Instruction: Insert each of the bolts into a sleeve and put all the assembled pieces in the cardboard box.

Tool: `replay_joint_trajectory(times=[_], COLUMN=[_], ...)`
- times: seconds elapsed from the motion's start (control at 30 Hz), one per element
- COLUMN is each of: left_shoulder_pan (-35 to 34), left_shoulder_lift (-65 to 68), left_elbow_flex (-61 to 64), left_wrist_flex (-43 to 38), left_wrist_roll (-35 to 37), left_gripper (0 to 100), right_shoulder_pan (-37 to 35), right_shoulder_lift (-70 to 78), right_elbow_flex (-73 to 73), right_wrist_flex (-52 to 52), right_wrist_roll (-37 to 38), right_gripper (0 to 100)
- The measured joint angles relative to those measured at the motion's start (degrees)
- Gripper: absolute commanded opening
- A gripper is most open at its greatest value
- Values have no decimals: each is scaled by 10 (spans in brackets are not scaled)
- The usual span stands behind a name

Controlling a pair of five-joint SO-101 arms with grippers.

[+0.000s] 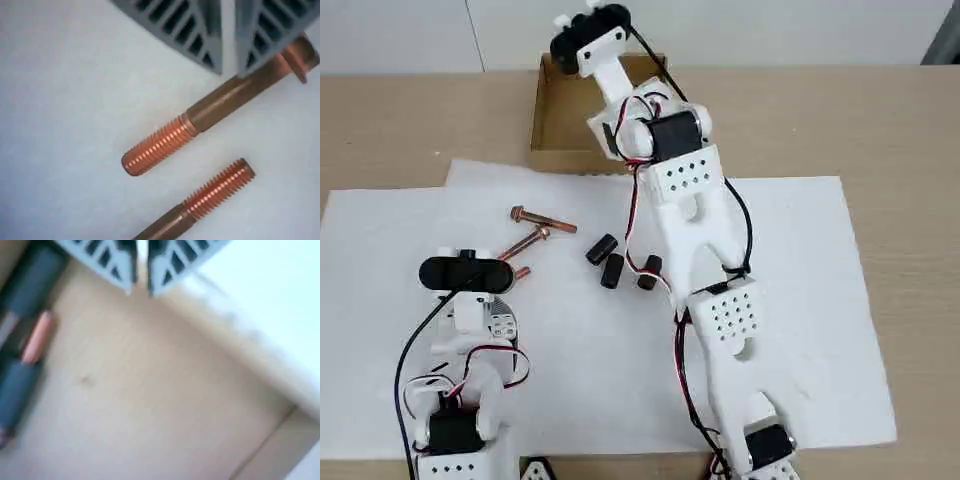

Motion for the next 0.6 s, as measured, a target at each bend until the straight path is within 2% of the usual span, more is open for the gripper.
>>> replay_joint_trajectory(times=[0.2,0.5,0.6], left_shoulder_pan=[0,0,0], left_shoulder_lift=[0,0,0], left_elbow_flex=[0,0,0], left_wrist_flex=[0,0,0], left_wrist_roll=[0,0,0], left_gripper=[6,6,6], right_shoulder_pan=[-6,-8,-6], right_shoulder_lift=[-73,-169,-218], right_elbow_flex=[0,4,47], right_wrist_flex=[76,97,99], right_wrist_roll=[-4,-29,-32], right_gripper=[3,3,3])
